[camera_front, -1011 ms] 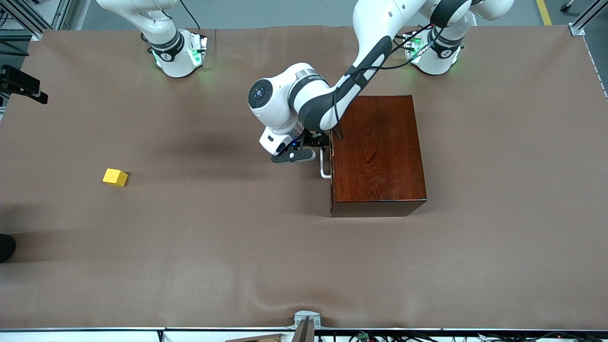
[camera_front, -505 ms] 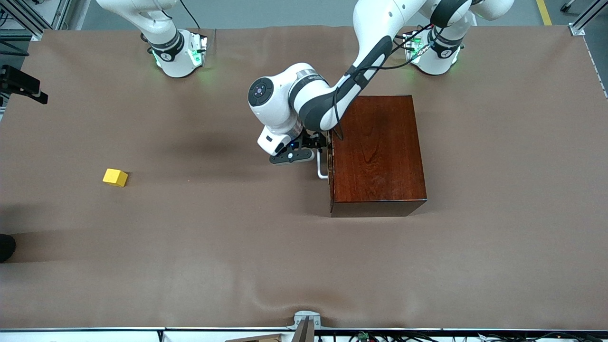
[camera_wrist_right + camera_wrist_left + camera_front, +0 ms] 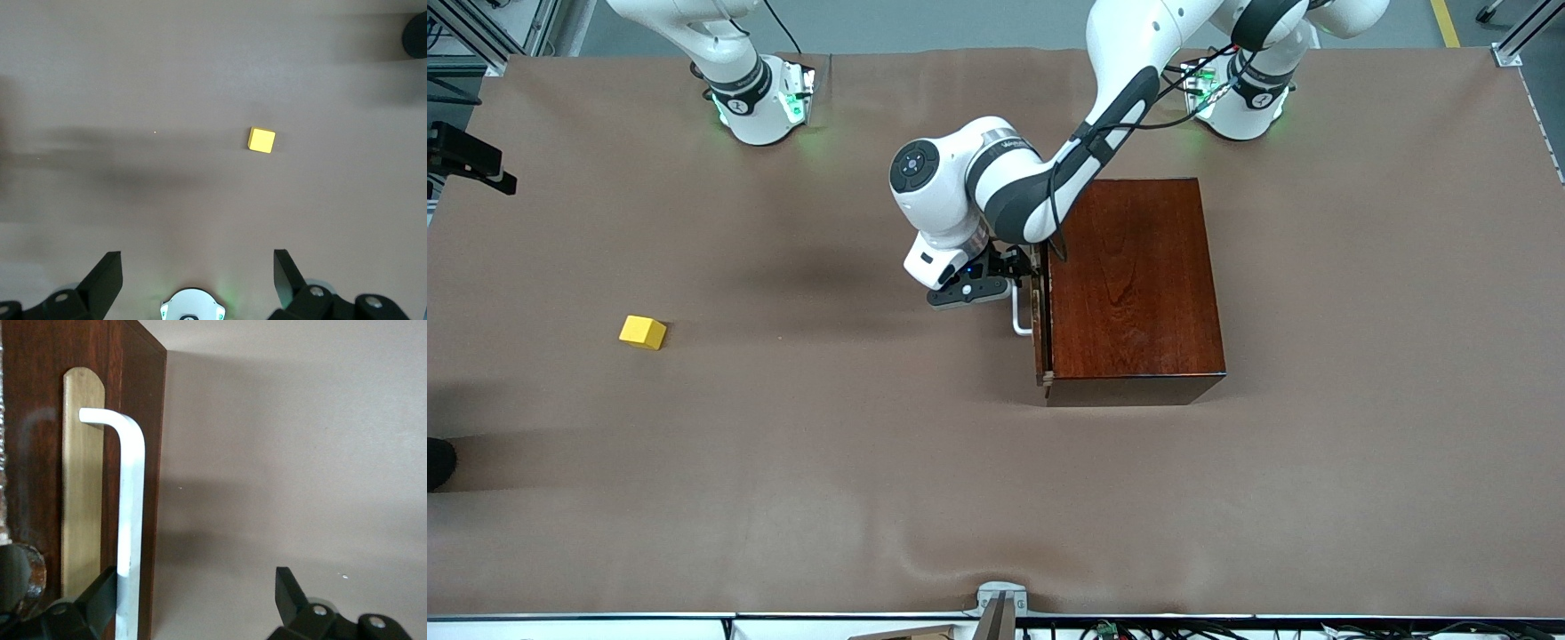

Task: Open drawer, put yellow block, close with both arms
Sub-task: 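Pull the drawer open by its handle with the left gripper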

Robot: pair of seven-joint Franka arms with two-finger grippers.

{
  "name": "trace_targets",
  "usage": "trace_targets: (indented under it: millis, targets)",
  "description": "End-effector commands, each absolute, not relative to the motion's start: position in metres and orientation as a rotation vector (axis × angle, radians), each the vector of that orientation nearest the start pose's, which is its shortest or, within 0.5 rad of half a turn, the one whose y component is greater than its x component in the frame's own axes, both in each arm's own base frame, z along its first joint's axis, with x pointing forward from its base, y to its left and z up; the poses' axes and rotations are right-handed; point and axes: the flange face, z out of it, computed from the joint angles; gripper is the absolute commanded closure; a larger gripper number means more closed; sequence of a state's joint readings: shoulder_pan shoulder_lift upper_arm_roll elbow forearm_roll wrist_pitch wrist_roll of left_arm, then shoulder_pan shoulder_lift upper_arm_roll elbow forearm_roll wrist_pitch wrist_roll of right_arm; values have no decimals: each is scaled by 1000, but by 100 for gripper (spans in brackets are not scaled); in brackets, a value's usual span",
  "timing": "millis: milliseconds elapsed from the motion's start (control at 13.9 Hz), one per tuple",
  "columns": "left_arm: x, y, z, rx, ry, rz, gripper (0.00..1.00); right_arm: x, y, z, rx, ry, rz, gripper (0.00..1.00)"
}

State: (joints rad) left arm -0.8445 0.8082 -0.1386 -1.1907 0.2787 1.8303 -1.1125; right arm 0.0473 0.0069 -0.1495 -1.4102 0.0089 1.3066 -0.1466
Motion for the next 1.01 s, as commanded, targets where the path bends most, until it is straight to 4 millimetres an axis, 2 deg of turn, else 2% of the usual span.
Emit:
trace_targets:
  millis: [0, 650, 938]
  targets:
    - [448, -611, 291, -3009, -111, -150, 0, 524, -55, 675, -3118, -67, 168, 0]
    - [437, -631, 290, -3091, -172, -190, 0, 524, -55, 674, -3117, -69, 175, 0]
    - [436, -634, 289, -3111, -210, -182, 0, 524, -55, 674, -3115, -69, 174, 0]
